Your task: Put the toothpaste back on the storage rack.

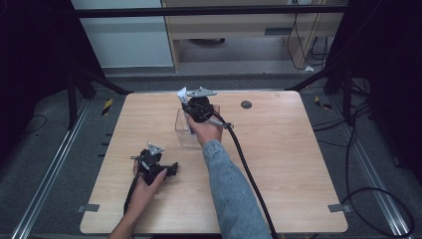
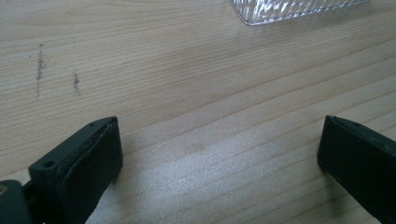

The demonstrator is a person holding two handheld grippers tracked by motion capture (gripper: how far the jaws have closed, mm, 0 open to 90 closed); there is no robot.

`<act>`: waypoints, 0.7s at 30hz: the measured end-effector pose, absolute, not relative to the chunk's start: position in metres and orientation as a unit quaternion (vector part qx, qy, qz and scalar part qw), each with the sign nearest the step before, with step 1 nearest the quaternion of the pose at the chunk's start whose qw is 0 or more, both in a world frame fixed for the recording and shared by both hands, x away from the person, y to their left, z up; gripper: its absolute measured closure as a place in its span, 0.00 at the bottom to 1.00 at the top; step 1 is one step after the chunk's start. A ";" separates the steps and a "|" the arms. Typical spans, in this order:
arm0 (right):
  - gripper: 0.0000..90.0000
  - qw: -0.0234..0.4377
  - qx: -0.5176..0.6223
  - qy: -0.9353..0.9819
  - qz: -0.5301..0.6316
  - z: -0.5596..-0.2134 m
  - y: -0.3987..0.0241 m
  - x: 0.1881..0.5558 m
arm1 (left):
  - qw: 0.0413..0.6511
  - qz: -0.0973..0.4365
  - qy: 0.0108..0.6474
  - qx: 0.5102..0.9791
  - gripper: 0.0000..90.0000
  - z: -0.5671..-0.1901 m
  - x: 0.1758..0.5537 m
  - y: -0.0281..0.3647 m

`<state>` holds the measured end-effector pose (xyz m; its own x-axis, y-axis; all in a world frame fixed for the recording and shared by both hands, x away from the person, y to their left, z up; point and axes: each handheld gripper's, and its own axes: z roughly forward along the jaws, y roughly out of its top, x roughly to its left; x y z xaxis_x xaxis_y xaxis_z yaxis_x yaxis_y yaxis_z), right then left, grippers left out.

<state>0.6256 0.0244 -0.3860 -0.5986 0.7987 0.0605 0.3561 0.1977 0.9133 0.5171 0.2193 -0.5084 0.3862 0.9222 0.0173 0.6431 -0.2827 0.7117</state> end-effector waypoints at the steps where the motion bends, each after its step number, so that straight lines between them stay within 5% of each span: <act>1: 0.87 0.221 0.391 0.741 0.499 -0.386 0.024 0.626 | 0.317 0.220 0.508 0.770 0.00 -0.508 0.517 0.219; 21: 0.87 0.214 0.387 0.756 0.483 -0.394 0.030 0.625 | 0.317 0.220 0.508 0.770 0.00 -0.508 0.517 0.219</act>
